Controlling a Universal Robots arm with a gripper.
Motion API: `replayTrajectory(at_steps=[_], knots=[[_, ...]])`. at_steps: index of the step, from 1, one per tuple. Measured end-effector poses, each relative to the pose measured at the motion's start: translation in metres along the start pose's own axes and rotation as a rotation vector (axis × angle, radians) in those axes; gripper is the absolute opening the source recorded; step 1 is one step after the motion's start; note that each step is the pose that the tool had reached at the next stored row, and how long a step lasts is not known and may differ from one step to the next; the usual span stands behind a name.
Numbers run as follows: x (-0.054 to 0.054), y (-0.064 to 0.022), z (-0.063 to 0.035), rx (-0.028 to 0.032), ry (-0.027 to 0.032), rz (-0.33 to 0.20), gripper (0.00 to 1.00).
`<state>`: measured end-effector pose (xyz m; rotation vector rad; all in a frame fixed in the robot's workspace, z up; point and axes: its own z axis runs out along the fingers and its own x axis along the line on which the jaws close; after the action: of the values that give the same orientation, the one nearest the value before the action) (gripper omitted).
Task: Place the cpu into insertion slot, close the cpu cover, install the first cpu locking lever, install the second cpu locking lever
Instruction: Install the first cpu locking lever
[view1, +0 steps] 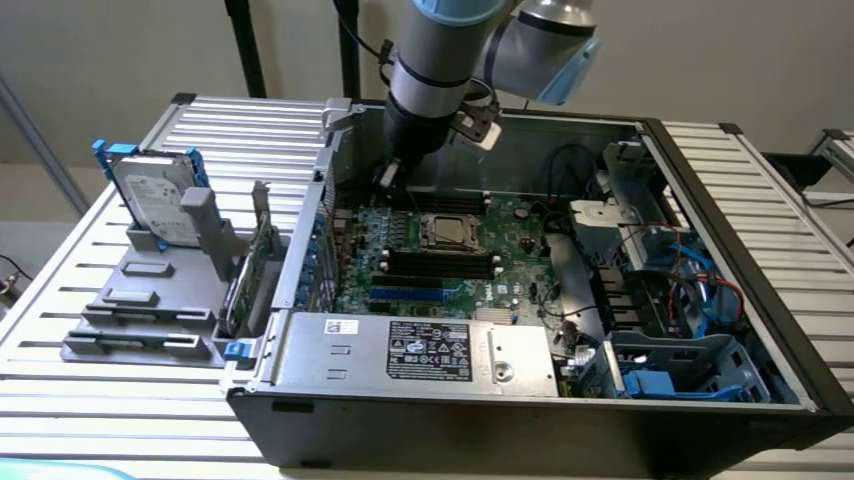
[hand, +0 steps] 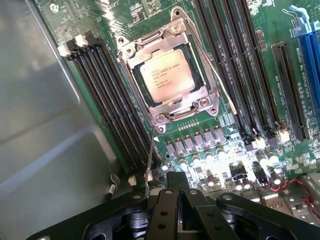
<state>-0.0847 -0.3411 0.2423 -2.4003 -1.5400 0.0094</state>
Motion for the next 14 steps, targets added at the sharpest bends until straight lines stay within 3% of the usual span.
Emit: replayTrajectory(at_steps=[6, 14], knots=[[-0.0013, -0.0026, 0.0003, 0.0059, 0.0190, 0.036, 0.11], [-0.0027, -0.0058, 0.0004, 0.0117, 0.0538, 0.092, 0.11]])
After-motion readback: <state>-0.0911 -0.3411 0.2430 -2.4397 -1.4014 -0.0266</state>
